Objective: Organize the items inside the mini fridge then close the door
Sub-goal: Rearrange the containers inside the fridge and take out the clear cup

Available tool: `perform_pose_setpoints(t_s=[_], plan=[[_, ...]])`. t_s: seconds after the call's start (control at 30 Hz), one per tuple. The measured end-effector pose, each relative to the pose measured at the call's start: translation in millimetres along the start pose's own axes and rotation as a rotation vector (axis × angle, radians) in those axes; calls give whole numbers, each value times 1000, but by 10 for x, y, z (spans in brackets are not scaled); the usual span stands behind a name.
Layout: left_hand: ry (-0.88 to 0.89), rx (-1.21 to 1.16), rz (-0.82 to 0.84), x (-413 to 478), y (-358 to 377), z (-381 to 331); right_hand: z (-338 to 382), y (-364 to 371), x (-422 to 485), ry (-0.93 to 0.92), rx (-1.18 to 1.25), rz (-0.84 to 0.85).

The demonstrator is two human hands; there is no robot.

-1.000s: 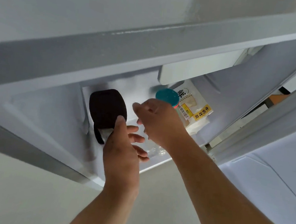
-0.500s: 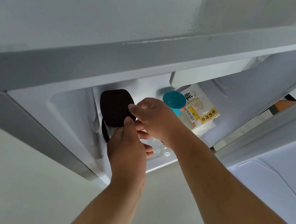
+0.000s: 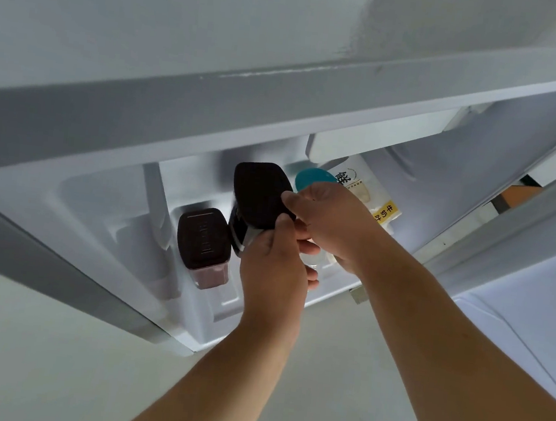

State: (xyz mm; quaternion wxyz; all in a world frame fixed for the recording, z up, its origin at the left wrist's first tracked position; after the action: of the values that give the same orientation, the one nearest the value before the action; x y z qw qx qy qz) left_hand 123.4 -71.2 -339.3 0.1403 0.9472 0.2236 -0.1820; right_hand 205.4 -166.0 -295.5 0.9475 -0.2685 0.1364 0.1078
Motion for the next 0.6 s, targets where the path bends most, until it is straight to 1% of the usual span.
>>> perform_pose_setpoints(t_s=[0.13,0.23,0.37,0.43,0.47,0.53,0.6], plan=[[9,-15,-4,33,43,19,5,-31,20,10,-50,-20],[24,2,15,43,77,17,-53,-76,43,31,51,-17],[-12,35,16,85,63,120,-116,-45,68,38,-59,-35],[-40,35,1,118,20,193,-117,71,125,-2,-179,3],[-56,32,-10,144,-6,239,-123,136,184,-22,-307,10],[-94,21,-30,206,-57,342,-20,252,177,-138,-585,13],[-121,26,-39,274,-94,433,-36,397,203,-206,-773,99]])
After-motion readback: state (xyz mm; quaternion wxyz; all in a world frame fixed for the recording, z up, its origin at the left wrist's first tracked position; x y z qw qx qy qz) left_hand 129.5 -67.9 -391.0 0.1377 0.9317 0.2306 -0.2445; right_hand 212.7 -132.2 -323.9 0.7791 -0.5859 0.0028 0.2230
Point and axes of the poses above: each hand's wrist, its own x-axis towards the middle knuckle, its own y-axis out of the palm, z = x × y, the point moved 9 cm from there along x, towards the middle knuckle, and after that the axes turned 1 degree about y, right-handed, at the moved point
